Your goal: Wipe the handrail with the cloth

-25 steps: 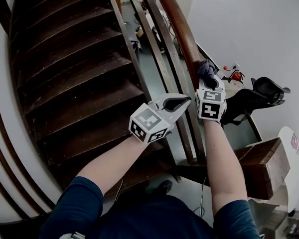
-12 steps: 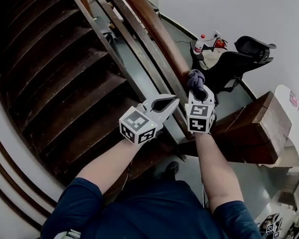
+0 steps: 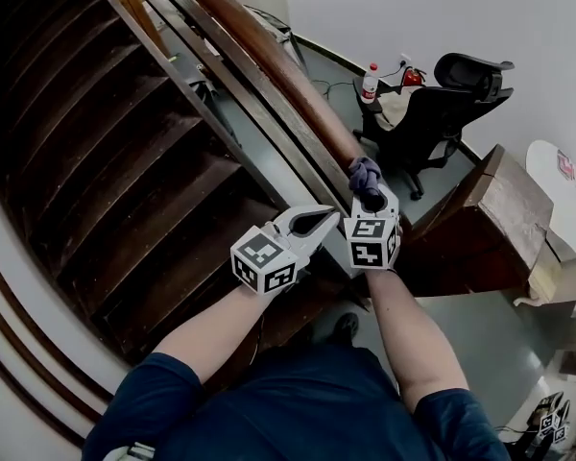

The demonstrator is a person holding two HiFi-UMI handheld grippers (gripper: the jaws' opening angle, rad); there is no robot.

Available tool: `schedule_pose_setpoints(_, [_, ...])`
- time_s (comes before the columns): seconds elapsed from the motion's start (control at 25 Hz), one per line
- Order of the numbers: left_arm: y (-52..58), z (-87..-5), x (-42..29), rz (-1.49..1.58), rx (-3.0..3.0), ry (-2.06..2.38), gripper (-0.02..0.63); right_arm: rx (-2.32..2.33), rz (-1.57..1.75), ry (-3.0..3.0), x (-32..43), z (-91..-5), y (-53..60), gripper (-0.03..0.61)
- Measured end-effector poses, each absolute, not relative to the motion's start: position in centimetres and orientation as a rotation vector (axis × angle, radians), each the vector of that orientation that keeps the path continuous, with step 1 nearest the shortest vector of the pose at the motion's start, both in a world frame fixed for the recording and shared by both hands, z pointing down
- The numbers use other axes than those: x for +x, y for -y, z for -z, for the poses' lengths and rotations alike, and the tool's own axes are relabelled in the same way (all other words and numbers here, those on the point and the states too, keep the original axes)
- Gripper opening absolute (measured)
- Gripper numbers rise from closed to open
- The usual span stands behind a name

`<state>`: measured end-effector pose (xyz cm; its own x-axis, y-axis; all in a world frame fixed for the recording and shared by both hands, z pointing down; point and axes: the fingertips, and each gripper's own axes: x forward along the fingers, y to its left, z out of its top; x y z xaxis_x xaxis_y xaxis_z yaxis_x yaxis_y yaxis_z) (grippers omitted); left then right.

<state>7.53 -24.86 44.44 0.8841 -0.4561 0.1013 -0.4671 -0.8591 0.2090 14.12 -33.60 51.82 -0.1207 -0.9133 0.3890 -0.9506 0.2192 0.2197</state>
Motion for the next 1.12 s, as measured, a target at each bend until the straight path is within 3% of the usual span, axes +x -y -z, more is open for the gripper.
schedule_pose_setpoints(0.76, [15.3,-36.3,4.7,0.131,2.864,0.61,0.005,1.533,-0.11,2.536,9.2,-39.5,19.4,0.094])
schedule_pose_setpoints(1.12, [10.9,-37.5,6.6,0.135,2.856,0.519,0.005,1.466,-0.168,2.637,10.3,-39.9,12.4,0.094])
